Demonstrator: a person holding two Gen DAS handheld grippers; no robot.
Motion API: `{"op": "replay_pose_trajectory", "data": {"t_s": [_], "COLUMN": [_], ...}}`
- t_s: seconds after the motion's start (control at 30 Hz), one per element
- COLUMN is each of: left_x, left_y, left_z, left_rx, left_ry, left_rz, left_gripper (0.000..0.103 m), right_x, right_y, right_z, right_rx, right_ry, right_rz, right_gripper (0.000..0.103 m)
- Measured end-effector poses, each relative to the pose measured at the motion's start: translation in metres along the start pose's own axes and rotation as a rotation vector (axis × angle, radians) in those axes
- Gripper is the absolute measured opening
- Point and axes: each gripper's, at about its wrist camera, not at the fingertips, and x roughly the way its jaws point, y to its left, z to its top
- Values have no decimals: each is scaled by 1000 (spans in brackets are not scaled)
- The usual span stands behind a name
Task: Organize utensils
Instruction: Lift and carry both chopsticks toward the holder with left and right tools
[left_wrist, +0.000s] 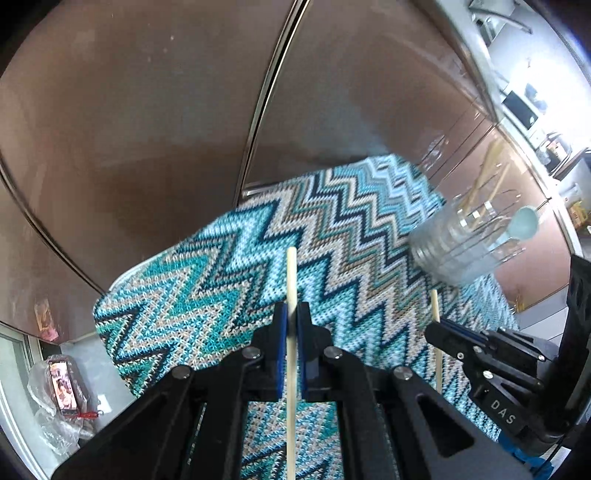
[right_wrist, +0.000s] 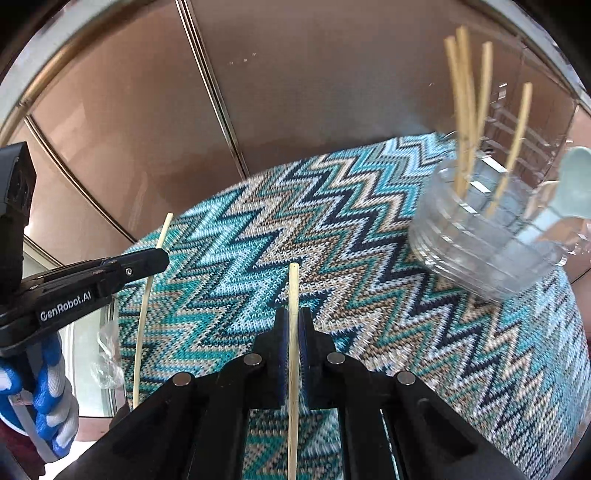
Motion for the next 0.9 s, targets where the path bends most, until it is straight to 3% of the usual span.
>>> {"op": "replay_pose_trajectory", "data": {"t_s": [0.4,0.9], "left_x": [-48,-97], "left_y": [-34,-66], "left_z": [-9,-13], "left_rx": [53,114], "left_ry": [-140,-255], "left_rz": [-46,-93], "left_gripper": [4,4], "right_x": [-71,-149], "right_y": [-11,-11], "right_z": [-27,-42], "right_rx": [41,43], "right_ry": [-151,-343], "right_rz": [-13,-32], "right_gripper": [6,6]}}
